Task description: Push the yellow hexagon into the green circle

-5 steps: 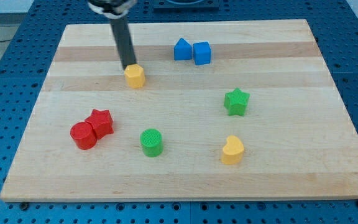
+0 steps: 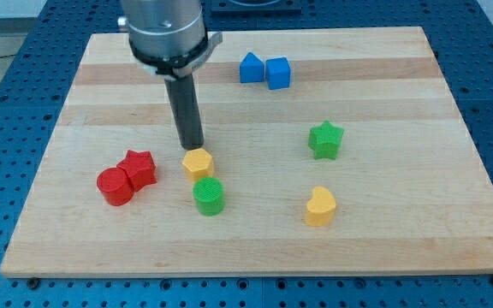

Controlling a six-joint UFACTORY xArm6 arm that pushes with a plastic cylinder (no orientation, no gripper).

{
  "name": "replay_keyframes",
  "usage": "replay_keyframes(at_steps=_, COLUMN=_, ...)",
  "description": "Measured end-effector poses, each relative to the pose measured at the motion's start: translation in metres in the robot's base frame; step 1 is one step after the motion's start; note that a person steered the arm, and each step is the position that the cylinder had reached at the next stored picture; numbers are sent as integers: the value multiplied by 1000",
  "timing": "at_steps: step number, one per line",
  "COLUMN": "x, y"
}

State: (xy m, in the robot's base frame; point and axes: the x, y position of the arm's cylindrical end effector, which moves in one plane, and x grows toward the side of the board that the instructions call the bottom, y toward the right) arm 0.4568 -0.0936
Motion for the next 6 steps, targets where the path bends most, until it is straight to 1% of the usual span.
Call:
replay_keyframes(at_steps=1, x=20, y=-4)
replay_keyframes(at_steps=3, x=42, y=-21)
replay_keyframes(at_steps=6, x=59, y=76)
